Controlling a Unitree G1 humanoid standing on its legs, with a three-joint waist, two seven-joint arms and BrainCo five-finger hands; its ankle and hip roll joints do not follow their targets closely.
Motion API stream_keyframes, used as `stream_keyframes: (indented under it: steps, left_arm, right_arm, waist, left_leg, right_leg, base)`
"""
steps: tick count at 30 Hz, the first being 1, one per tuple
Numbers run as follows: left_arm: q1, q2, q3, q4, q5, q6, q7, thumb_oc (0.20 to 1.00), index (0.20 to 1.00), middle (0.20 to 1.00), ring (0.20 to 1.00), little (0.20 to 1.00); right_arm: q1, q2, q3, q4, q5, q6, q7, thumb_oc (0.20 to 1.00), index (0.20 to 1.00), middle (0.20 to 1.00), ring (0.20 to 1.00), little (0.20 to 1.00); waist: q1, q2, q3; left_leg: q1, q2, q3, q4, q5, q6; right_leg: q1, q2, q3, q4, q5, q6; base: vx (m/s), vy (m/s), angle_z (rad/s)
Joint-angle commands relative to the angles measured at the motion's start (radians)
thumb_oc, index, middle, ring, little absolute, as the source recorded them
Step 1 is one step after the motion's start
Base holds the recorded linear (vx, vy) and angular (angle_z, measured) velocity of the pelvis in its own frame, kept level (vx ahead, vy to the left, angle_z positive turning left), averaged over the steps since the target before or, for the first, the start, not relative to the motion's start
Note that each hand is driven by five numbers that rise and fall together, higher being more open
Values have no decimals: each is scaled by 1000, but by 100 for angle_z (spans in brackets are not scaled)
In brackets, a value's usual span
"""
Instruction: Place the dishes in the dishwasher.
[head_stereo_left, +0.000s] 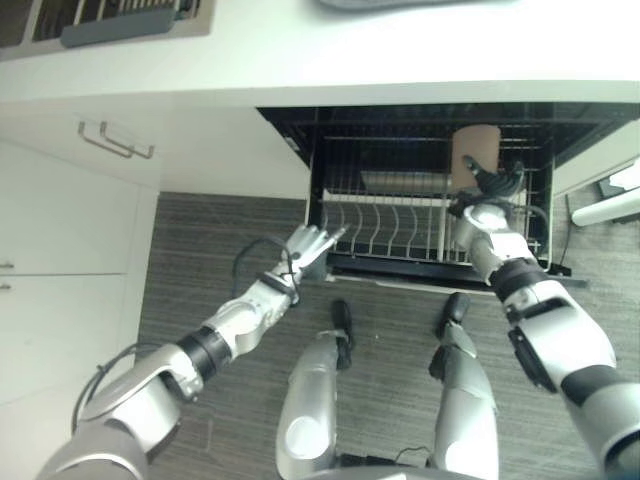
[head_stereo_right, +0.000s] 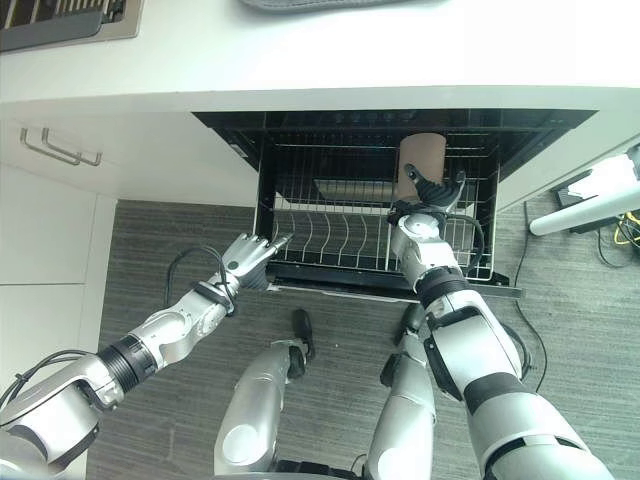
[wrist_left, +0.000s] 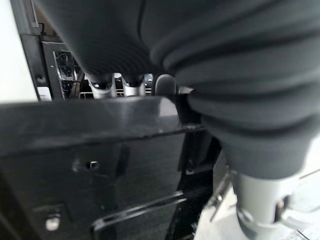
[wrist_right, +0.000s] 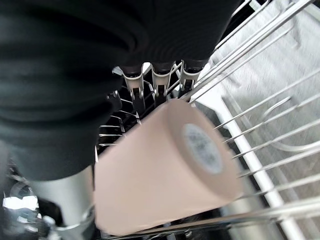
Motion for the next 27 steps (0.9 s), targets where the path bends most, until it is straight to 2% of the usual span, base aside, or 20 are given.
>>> stream_keyframes:
  steps: [1,4,6,10,13,15,17,20,22,23,27]
  left_arm:
    - [106,0,-22,-49,42,21,-2,1000,1000,1000,1000,1000]
    - [122,-3,-3,-38,48,31,1,1000,1000,1000,1000,1000]
    - [131,-14,20,1,49,38,5,1000,1000,1000,1000,1000]
    - [144,-28,38,35,35,31,13,1000,1000,1000,1000,1000]
    - [172,-37,61,49,31,15,27,1000,1000,1000,1000,1000]
    - [233,-54,111,72,18,-9,49,1000,1000,1000,1000,1000]
    - [256,-64,126,88,10,-13,75,1000,1000,1000,1000,1000]
    - [314,-79,195,96,-35,-28,115,1000,1000,1000,1000,1000]
    - [329,-76,215,88,-57,-35,116,1000,1000,1000,1000,1000]
    - [363,-68,270,48,-101,-50,117,1000,1000,1000,1000,1000]
    - [414,-27,366,-66,-174,-90,78,1000,1000,1000,1000,1000]
  right_arm:
    - [83,74,28,-239,-18,1,73,1000,1000,1000,1000,1000]
    - [163,77,39,-325,-55,6,67,1000,1000,1000,1000,1000]
    - [240,80,49,-375,-66,4,66,1000,1000,1000,1000,1000]
    - [293,84,55,-378,-77,-16,72,1000,1000,1000,1000,1000]
    - [338,79,48,-386,-80,-16,83,1000,1000,1000,1000,1000]
    - [411,77,51,-405,-94,-14,115,1000,1000,1000,1000,1000]
    - [437,77,51,-414,-107,-13,136,1000,1000,1000,1000,1000]
    - [511,82,53,-458,-147,1,190,1000,1000,1000,1000,1000]
    - [535,82,50,-470,-152,6,206,1000,1000,1000,1000,1000]
    - [583,78,38,-505,-164,21,241,1000,1000,1000,1000,1000]
    - [641,57,7,-569,-169,43,287,1000,1000,1000,1000,1000]
  waist:
    - [15,-6,40]
    - [0,-20,40]
    - [-17,-42,40]
    - [-22,-61,18]
    - [-22,-72,-26]
    - [-25,-80,-93]
    - [-27,-81,-117]
    - [-29,-81,-198]
    - [-29,-80,-219]
    - [-27,-79,-257]
    - [-20,-76,-293]
  left_leg:
    - [102,-63,64,-182,95,17]
    - [137,-62,60,-190,95,16]
    - [208,-52,62,-205,96,14]
    - [287,-41,69,-232,101,9]
    - [335,-39,71,-261,103,6]
    - [401,-35,73,-302,109,-1]
    - [422,-35,73,-316,112,-3]
    - [479,-33,67,-350,120,-8]
    - [495,-33,65,-363,122,-10]
    - [526,-33,64,-387,126,-11]
    - [565,-32,62,-420,128,-12]
  right_leg:
    - [72,42,-20,190,-224,53]
    - [108,43,-18,170,-219,56]
    - [182,36,-28,144,-215,63]
    - [265,23,-48,115,-213,70]
    - [317,20,-60,85,-213,75]
    - [392,26,-70,32,-211,80]
    - [415,27,-72,15,-208,80]
    - [475,27,-72,-28,-196,81]
    - [491,28,-72,-42,-191,82]
    - [525,29,-75,-69,-184,83]
    - [567,32,-84,-101,-177,85]
  base:
    - [3,-18,-13]
    - [5,-27,-14]
    - [9,-69,-5]
    - [54,-62,0]
    - [86,-39,5]
    - [165,-30,6]
    - [113,-7,4]
    - [148,-2,-9]
    - [130,2,-2]
    - [129,-1,1]
    - [65,-5,8]
